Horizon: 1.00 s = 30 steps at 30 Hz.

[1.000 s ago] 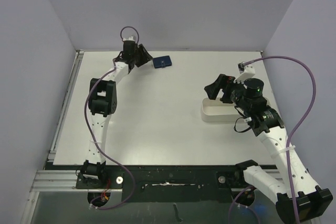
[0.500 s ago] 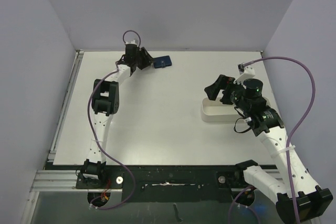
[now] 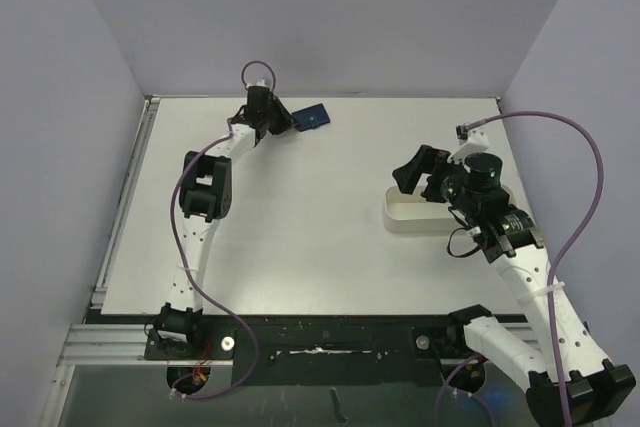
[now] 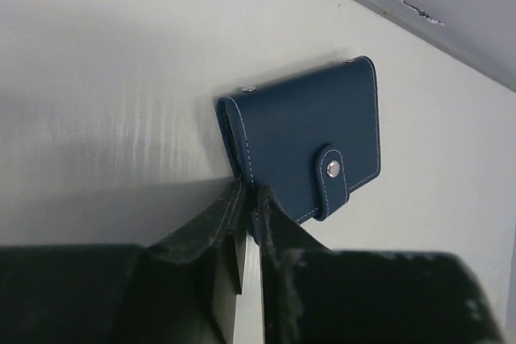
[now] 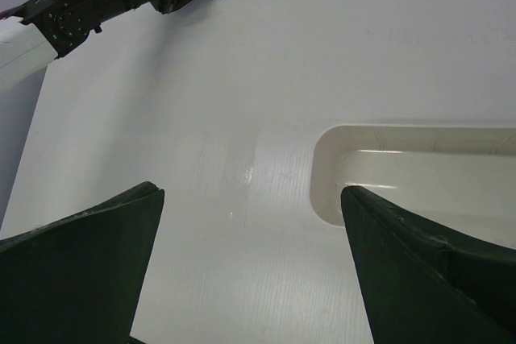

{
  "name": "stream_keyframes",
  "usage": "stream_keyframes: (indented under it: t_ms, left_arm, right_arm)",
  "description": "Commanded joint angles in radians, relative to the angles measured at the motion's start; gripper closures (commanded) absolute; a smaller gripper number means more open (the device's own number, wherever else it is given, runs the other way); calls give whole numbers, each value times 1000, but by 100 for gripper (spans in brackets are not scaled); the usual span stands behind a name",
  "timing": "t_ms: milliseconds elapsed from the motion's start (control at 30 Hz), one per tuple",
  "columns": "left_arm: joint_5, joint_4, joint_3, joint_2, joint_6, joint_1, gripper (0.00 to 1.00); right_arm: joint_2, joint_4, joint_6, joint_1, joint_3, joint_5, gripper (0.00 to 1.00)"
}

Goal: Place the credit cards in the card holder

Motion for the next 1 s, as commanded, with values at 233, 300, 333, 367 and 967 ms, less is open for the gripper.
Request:
stream_keyframes:
  t_ms: [233,300,333,367,967]
  left_arm:
    - [-113,-98,-83,-146,47,-4,100]
    - [-112,-76,-194,-212,46,-7,100]
    - [-114,-67,-246,-248,37,-11,100]
    - [-115,-57,-298,-282,33,-14,100]
    - [-220,153,-1235,-886,-158,-194,100]
  right_arm:
    - [-69,-5,-31,5,1,60,2]
    - [-70,-8,-18,5,-6,64,3]
    - [-69,-9,-11,5,-10,67,2]
    - [-68,-10,-6,5,-16,67,2]
    - [-61,-73,-22,4,-33,115,2]
